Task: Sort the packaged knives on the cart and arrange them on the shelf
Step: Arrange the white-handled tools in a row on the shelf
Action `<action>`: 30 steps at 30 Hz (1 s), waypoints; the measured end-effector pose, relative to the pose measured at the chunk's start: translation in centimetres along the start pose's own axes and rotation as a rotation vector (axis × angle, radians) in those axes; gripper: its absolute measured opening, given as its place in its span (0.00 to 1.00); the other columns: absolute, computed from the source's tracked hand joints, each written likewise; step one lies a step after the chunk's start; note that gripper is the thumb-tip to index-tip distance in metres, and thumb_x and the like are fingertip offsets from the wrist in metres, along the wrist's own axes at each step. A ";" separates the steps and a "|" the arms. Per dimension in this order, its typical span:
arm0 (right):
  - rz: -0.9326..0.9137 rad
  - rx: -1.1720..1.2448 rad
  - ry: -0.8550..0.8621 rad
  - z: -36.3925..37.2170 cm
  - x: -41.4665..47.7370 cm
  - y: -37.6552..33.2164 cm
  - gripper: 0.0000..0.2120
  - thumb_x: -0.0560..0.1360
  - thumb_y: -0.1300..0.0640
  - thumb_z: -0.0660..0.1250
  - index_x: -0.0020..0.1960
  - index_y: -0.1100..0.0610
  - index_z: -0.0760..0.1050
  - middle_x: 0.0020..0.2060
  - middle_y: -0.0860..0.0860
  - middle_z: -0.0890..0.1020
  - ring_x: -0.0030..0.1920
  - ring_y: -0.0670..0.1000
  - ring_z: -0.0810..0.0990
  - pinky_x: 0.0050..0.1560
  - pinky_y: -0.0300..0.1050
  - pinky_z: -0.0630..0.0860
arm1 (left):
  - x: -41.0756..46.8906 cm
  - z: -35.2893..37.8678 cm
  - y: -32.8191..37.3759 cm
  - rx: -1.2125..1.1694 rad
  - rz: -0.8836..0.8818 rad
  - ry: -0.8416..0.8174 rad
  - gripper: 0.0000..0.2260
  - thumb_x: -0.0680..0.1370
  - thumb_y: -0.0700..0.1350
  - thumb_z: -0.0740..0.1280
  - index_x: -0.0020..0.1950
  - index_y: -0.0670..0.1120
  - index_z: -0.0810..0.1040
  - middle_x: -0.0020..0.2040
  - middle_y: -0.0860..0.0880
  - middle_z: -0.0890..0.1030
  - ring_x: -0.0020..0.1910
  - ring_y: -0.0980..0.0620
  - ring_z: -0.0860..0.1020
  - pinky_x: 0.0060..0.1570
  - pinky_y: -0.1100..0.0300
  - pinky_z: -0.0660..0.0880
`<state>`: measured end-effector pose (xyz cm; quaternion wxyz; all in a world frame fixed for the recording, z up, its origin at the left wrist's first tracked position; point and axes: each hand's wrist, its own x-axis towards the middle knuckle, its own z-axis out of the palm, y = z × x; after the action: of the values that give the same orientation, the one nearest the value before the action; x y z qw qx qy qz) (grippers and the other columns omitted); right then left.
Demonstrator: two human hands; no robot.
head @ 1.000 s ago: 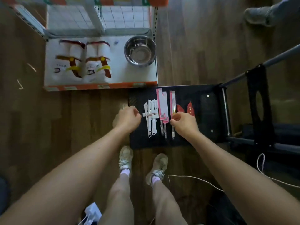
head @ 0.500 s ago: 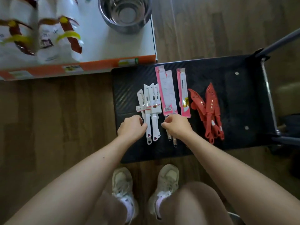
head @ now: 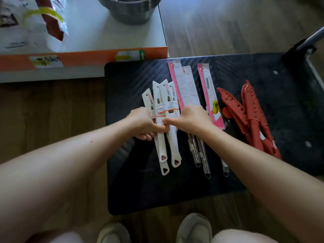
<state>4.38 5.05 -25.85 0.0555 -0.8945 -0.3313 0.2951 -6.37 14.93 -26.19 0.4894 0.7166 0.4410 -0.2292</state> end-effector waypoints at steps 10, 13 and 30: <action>-0.040 0.047 0.049 0.6 -2.1 0.0 0.14 0.66 0.43 0.71 0.38 0.54 0.76 0.35 0.50 0.79 0.40 0.51 0.78 0.33 0.41 0.73 | -1.9 1.4 -0.6 0.057 0.180 0.180 0.09 0.67 0.52 0.74 0.44 0.51 0.82 0.38 0.49 0.84 0.36 0.51 0.84 0.37 0.56 0.83; -0.004 0.077 0.048 0.7 -2.2 -0.1 0.16 0.67 0.43 0.72 0.32 0.53 0.72 0.29 0.48 0.74 0.33 0.49 0.74 0.26 0.40 0.64 | -2.4 1.8 -0.8 -0.003 0.174 0.215 0.06 0.69 0.48 0.73 0.36 0.52 0.77 0.37 0.49 0.83 0.37 0.51 0.84 0.39 0.55 0.83; 0.062 0.652 0.030 -1.8 -1.4 -1.8 0.10 0.75 0.53 0.68 0.48 0.61 0.78 0.36 0.53 0.79 0.33 0.49 0.77 0.44 0.48 0.78 | -3.7 -2.2 -0.1 -0.721 -0.070 0.223 0.07 0.75 0.41 0.70 0.50 0.40 0.77 0.51 0.42 0.82 0.47 0.46 0.82 0.45 0.54 0.80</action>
<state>3.52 5.79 -23.19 0.3349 -0.8434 -0.1911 0.3741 -8.54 15.45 -22.50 0.6509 0.5035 0.5682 0.0033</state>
